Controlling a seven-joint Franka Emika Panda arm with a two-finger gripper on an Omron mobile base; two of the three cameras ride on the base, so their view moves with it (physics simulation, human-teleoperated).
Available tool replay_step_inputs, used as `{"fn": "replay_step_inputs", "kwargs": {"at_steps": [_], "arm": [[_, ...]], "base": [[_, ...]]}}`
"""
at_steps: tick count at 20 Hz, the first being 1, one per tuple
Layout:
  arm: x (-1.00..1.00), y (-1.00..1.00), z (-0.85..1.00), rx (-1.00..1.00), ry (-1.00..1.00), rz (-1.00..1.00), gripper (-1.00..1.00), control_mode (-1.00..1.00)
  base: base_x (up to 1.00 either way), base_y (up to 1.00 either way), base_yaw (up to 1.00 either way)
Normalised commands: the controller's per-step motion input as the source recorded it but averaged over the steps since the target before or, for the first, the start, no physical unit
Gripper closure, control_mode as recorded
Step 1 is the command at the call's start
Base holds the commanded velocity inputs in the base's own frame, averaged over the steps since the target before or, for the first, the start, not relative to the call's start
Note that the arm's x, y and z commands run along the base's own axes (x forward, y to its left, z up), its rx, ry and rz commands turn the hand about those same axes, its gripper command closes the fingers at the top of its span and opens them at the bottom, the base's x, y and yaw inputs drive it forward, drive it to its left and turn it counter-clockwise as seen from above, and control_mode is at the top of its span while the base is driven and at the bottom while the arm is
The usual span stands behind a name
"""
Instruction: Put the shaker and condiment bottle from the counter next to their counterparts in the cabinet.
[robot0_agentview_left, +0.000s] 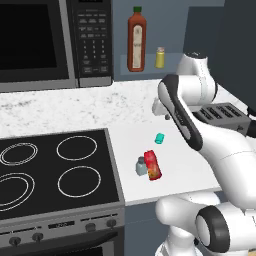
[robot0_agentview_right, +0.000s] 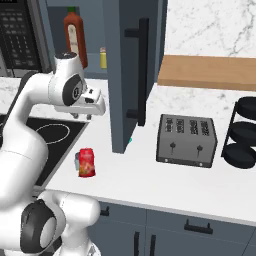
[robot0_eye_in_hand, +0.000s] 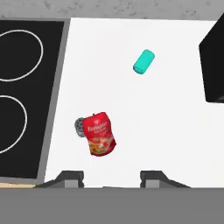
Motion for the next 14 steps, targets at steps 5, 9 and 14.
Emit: {"fn": "replay_step_inputs", "kwargs": {"at_steps": [5, 9, 14], "arm": [[-0.3, -0.14, -0.05, 0.05, -0.09, 0.0, -1.0, -1.0], [-0.44, -0.24, -0.21, 0.01, -0.06, 0.0, -1.0, -1.0], [-0.5, 0.01, -0.28, 0.0, -0.09, 0.06, -1.0, -1.0]], "base": [[0.0, 0.0, 0.0], [0.0, 0.0, 0.0], [0.0, 0.0, 0.0]]}}
